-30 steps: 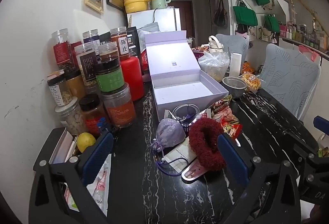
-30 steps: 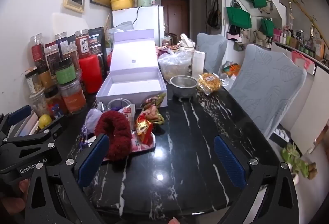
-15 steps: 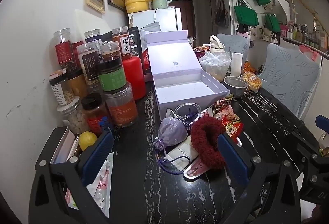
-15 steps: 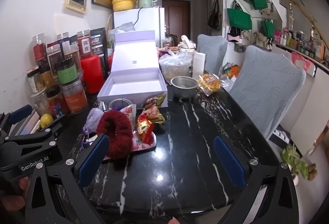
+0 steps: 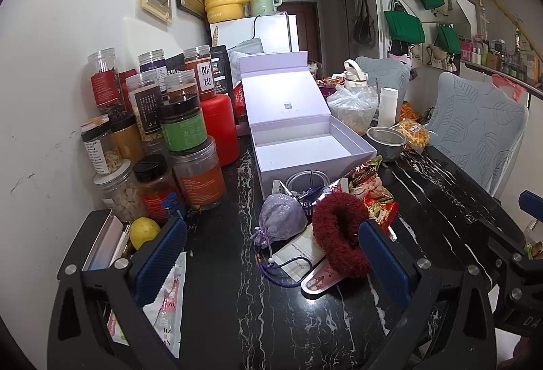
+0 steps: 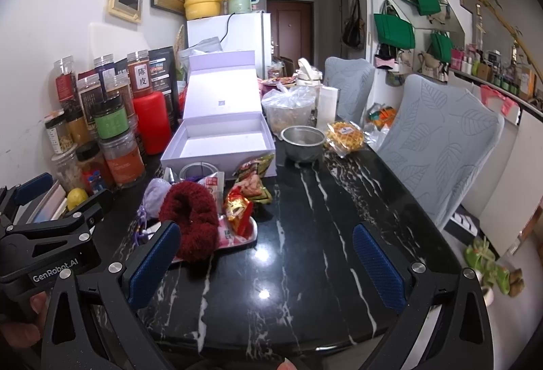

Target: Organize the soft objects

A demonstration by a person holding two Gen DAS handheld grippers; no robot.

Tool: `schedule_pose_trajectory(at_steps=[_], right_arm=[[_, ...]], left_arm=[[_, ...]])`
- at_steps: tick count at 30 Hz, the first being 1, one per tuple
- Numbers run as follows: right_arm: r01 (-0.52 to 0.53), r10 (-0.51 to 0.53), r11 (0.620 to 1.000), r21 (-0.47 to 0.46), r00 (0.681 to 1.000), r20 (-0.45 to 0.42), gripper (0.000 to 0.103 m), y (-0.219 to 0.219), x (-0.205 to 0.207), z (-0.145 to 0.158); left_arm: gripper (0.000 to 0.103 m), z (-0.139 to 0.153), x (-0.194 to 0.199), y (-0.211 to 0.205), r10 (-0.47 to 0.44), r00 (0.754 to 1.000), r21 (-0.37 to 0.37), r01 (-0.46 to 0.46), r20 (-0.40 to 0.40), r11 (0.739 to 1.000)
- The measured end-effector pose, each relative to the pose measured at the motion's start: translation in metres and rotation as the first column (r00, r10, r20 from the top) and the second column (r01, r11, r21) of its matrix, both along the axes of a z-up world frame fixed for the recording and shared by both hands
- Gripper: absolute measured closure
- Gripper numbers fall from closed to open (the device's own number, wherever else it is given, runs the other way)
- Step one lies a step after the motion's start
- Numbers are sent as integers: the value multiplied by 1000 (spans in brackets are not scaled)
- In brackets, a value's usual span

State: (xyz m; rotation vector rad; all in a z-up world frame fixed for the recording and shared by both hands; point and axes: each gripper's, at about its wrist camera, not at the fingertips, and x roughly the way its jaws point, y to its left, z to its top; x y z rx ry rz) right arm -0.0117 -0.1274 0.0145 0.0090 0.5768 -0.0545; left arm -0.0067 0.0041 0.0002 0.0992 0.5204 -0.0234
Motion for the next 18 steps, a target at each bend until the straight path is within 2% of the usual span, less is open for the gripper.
schedule_pose_trajectory(at_steps=[18], right_arm=[[-3,3,1000,-1,1000,5,0,1,-3,4]], left_arm=[[0,0,-4,-1,0,1000,-4,0,4,1000]])
